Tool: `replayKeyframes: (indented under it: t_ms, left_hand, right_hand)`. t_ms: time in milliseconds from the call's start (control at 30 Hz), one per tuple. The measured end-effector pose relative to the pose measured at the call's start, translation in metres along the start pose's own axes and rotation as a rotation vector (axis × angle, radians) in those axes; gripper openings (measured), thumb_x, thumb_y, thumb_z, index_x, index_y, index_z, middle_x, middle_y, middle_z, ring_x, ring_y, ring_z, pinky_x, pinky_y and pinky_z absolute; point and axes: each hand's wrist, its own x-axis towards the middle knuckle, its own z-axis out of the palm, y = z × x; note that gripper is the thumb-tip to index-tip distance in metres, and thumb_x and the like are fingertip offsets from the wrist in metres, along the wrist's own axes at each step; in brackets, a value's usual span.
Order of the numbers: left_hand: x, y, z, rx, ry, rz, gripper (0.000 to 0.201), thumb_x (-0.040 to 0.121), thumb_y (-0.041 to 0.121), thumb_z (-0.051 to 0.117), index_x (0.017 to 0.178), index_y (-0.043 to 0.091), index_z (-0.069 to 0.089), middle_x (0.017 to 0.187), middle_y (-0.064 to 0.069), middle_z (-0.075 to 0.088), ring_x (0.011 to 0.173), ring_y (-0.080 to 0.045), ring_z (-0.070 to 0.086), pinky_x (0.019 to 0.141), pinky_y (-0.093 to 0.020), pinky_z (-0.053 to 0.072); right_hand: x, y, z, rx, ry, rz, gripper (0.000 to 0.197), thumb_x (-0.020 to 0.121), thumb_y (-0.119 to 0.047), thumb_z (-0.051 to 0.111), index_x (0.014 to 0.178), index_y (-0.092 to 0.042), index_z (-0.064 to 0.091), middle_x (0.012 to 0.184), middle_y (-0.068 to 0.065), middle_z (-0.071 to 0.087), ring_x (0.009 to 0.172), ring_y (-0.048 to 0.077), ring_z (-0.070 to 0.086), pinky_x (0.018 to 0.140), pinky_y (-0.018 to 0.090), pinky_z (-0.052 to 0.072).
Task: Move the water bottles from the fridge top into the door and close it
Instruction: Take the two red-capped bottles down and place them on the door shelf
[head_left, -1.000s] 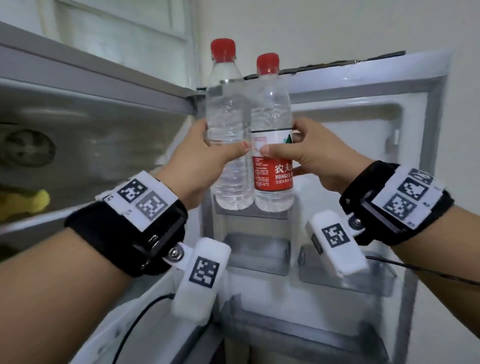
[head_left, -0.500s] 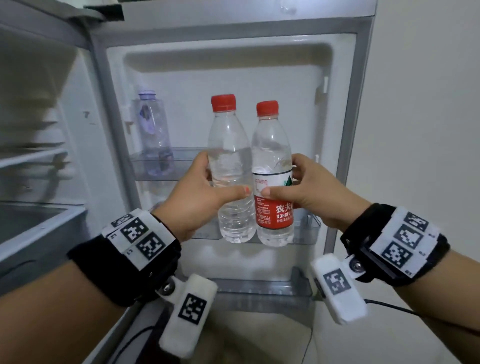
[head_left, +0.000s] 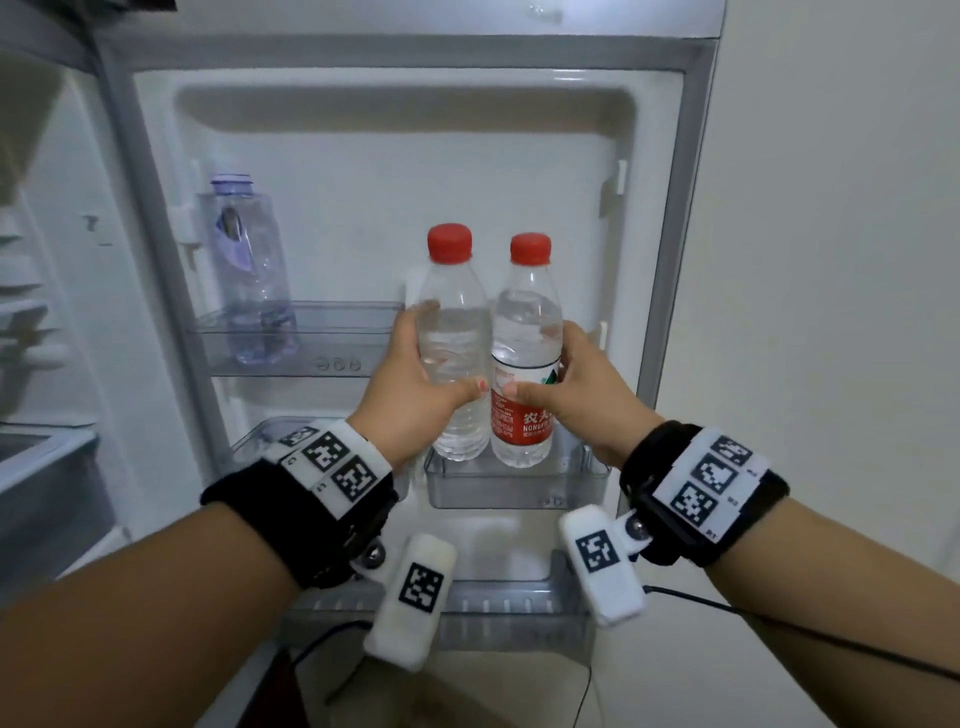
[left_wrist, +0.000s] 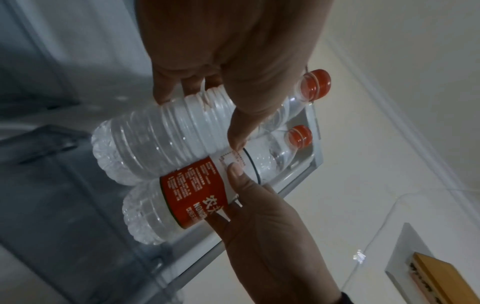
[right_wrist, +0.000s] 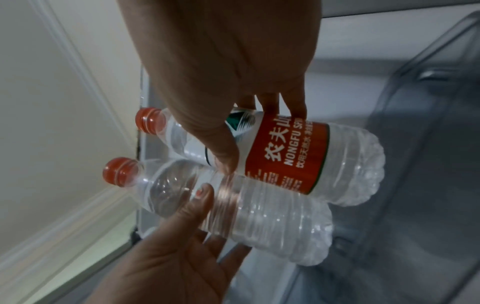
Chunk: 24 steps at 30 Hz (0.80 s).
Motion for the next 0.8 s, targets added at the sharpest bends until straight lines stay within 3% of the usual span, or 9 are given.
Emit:
replayKeyframes:
  t_ms: [100, 200, 333, 400, 533, 633, 800]
  left_hand:
    - [0.005, -0.019, 0.014, 0.062, 0.018, -0.013, 0.087, 0.071, 0.013, 0.08, 0.142, 0.029, 0.031, 0.131, -0.002, 0.059, 0.117, -0.017, 0.061, 0.103, -0.044, 0.049]
    - [0.01, -0.032, 0.024, 0.104, 0.024, -0.023, 0.087, 0.076, 0.011, 0.079, 0.145, 0.026, 0.028, 0.136, 0.001, 0.053, 0.123, -0.017, 0.055, 0.105, -0.035, 0.045]
    - [0.015, -0.037, 0.028, 0.133, 0.013, -0.024, 0.085, 0.078, 0.007, 0.077, 0.145, 0.024, 0.028, 0.123, 0.006, 0.055, 0.115, -0.013, 0.055, 0.087, -0.015, 0.043]
    - [0.017, -0.039, 0.029, 0.149, 0.009, -0.021, 0.085, 0.079, 0.007, 0.076, 0.146, 0.024, 0.027, 0.123, 0.007, 0.055, 0.115, -0.011, 0.054, 0.09, -0.018, 0.042]
    - [0.018, -0.046, 0.034, 0.244, 0.029, -0.002, 0.094, 0.079, 0.015, 0.077, 0.152, 0.022, 0.018, 0.139, 0.002, 0.05, 0.124, -0.015, 0.051, 0.097, -0.023, 0.038]
    - [0.016, -0.056, 0.036, 0.258, 0.066, 0.073, 0.096, 0.079, 0.019, 0.078, 0.15, 0.023, 0.014, 0.134, 0.007, 0.051, 0.117, -0.013, 0.055, 0.098, -0.024, 0.041]
    - [0.012, -0.075, 0.041, 0.23, 0.184, 0.112, 0.069, 0.076, 0.02, 0.08, 0.122, 0.02, 0.029, 0.119, 0.0, 0.053, 0.107, -0.014, 0.059, 0.092, -0.019, 0.045]
  right_hand:
    - [0.005, 0.022, 0.004, -0.004, 0.029, 0.035, 0.067, 0.072, -0.008, 0.076, 0.129, -0.016, 0.042, 0.114, 0.0, 0.062, 0.099, 0.011, 0.061, 0.088, 0.032, 0.05]
    - [0.012, 0.038, 0.003, -0.048, 0.051, 0.057, 0.067, 0.072, -0.013, 0.077, 0.129, -0.015, 0.043, 0.113, 0.0, 0.062, 0.102, 0.016, 0.061, 0.092, 0.034, 0.049]
    - [0.017, 0.048, 0.002, -0.051, 0.059, 0.058, 0.066, 0.071, -0.019, 0.078, 0.127, -0.016, 0.044, 0.12, 0.005, 0.064, 0.104, 0.017, 0.062, 0.092, 0.034, 0.051]
    - [0.021, 0.051, 0.004, -0.089, 0.094, 0.035, 0.067, 0.068, -0.024, 0.079, 0.125, -0.017, 0.045, 0.122, 0.006, 0.061, 0.106, 0.018, 0.061, 0.093, 0.034, 0.051]
    - [0.024, 0.056, 0.006, -0.155, 0.143, 0.02, 0.074, 0.062, -0.035, 0.078, 0.127, -0.023, 0.044, 0.125, 0.005, 0.051, 0.113, 0.021, 0.056, 0.1, 0.044, 0.05]
    - [0.023, 0.059, 0.007, -0.072, 0.159, 0.003, 0.073, 0.067, -0.028, 0.078, 0.129, -0.028, 0.04, 0.128, 0.003, 0.055, 0.112, 0.017, 0.059, 0.099, 0.039, 0.05]
    - [0.016, 0.071, 0.012, -0.066, 0.14, -0.042, 0.062, 0.072, -0.022, 0.075, 0.122, -0.032, 0.041, 0.123, -0.002, 0.058, 0.105, 0.006, 0.059, 0.088, 0.018, 0.048]
